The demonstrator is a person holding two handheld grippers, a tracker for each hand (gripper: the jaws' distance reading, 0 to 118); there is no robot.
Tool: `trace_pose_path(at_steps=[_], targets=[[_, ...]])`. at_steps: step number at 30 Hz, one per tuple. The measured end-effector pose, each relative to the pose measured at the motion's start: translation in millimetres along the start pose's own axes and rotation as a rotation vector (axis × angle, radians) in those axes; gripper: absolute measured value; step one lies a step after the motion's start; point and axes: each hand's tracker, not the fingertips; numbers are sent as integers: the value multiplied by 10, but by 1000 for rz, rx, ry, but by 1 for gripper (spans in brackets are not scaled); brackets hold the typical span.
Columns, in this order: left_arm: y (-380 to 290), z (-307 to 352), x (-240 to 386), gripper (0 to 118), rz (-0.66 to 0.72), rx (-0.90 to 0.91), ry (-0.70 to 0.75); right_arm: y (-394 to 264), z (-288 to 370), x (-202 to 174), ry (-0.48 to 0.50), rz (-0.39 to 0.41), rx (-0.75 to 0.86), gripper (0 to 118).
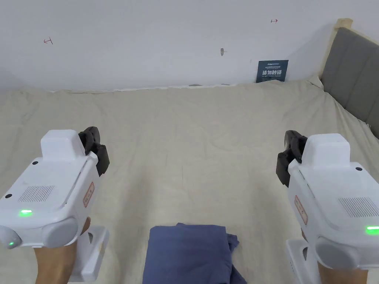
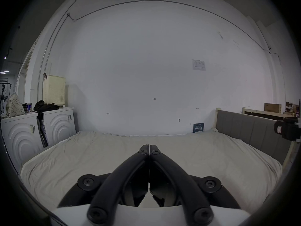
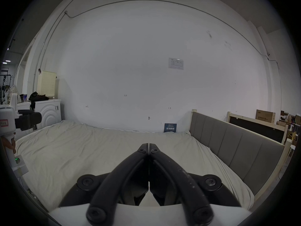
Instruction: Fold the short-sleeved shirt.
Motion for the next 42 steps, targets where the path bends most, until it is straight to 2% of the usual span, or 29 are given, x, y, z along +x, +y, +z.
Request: trace_pose_path(at_steps=[8,13,28,34,37,39,42], targets=[[-34,7,-4,0,-4,-5,4,-54,-22,-56,11,2,-12,2],[-66,20,-21,0,9,-12,-1,-352,-116,-214,47,-6,-76,2],[-362,-2,-150,0,28,-92,-14,-2046,-380,-1000,176,30,-511,2],[-599,-54,-211,0,77,-163,-19,-2524,-466,-1129,182,38,-671,2],[-708,-90,-235,0,107,-206,-22,-2627,-430,-1138,175,50,-618,2],[-783,-122,-254,0,135,-250,-38,-2615,-452,-1143,177,59,-636,1],[-950,-199,-284,5,277,-398,-76,-2584,-463,-1117,184,50,-651,1]])
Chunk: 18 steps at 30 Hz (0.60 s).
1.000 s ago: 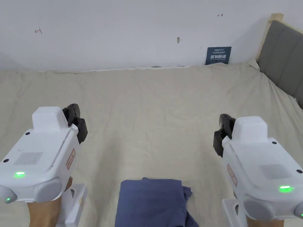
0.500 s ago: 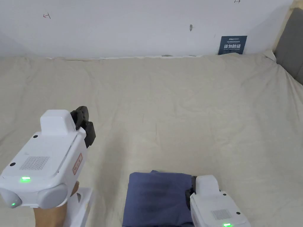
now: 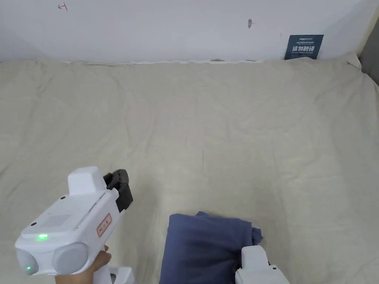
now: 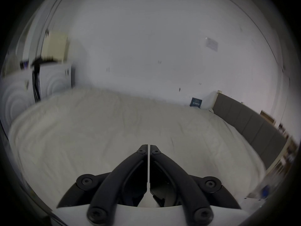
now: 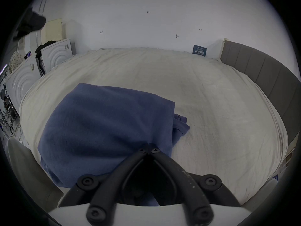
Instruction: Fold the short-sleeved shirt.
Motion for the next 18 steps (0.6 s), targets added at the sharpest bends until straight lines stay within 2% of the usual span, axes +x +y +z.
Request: trace_pose_path(at_steps=[1,2,3,4,5,6,9,15,17,18], targets=[[-70,-55,-50,14,53,-51,-31,-6,-1,3,3,-4,-1,1],[-143,-116,-101,26,99,-114,-61,-13,1,9,5,-11,2,1],[-202,-172,-134,55,136,-173,-78,-20,8,14,7,-16,4,1],[-276,-255,-171,78,182,-249,-92,-25,11,20,10,-17,6,1],[-348,-332,-197,101,224,-318,-111,-28,12,24,12,-17,8,1],[-418,-393,-212,118,264,-378,-124,-29,12,29,14,-18,9,1],[-620,-587,-258,118,334,-512,-190,-26,23,38,22,-30,8,1],[-956,-1002,-255,116,308,-701,-246,-19,28,78,39,-68,4,1],[-1027,-1088,-254,107,325,-713,-239,-22,30,85,44,-70,6,1],[-1050,-1111,-248,92,331,-717,-249,-25,30,86,45,-70,7,1]])
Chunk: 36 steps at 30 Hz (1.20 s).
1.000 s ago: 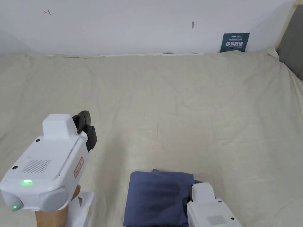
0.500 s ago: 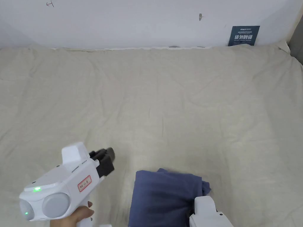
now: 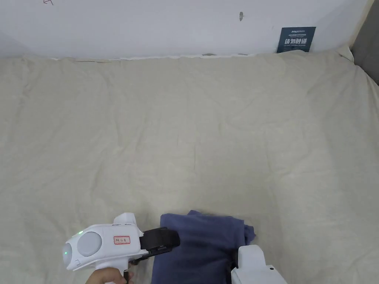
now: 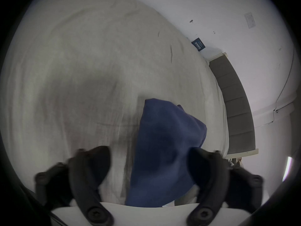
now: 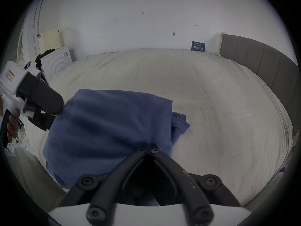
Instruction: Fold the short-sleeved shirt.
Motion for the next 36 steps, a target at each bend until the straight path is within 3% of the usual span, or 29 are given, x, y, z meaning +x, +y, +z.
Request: trace_pose_path(at_steps=[3,5,7,10,14,19,28,36], targets=[[-21,-76,14,53,12,-12,-61,-6,1,12,5,-8,4,1],[-48,-98,28,51,16,-7,-60,-5,-2,27,9,-17,3,1],[-69,-124,16,33,0,-13,-56,-3,-1,39,16,-23,1,1],[-105,-102,33,21,22,-4,-73,8,0,46,20,-22,-1,2],[-121,33,180,19,-79,54,-21,144,37,0,14,39,-27,2],[134,437,98,19,-158,121,48,446,194,-62,22,41,44,2],[1053,1697,-1054,19,-174,291,375,1162,339,-382,35,89,202,2],[1774,2538,-2091,19,-110,345,677,1651,205,-729,50,100,281,2]])
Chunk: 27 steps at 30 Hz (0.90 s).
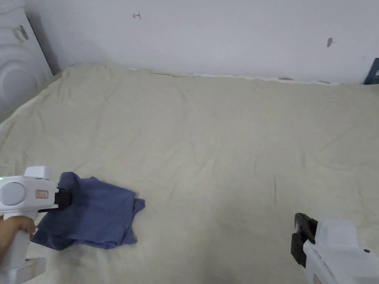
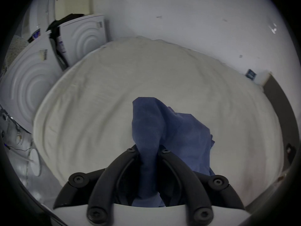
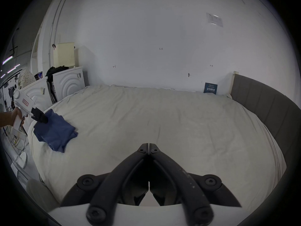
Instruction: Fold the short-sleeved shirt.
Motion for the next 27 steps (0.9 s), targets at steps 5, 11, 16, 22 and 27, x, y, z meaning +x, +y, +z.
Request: trace_pose_path(at_steps=[5,11,16,22,27], targets=[[206,-221,-468,19,56,-37,99,90,-171,-118,9,12,6,2],[267,-321,-428,94,125,-42,124,113,-236,-82,0,22,-7,2],[329,-77,-125,112,158,82,107,197,-73,88,-30,18,19,2],[464,772,480,111,118,258,38,437,342,395,-84,8,120,2],[396,1671,1117,111,72,515,5,685,777,663,-146,15,231,2]])
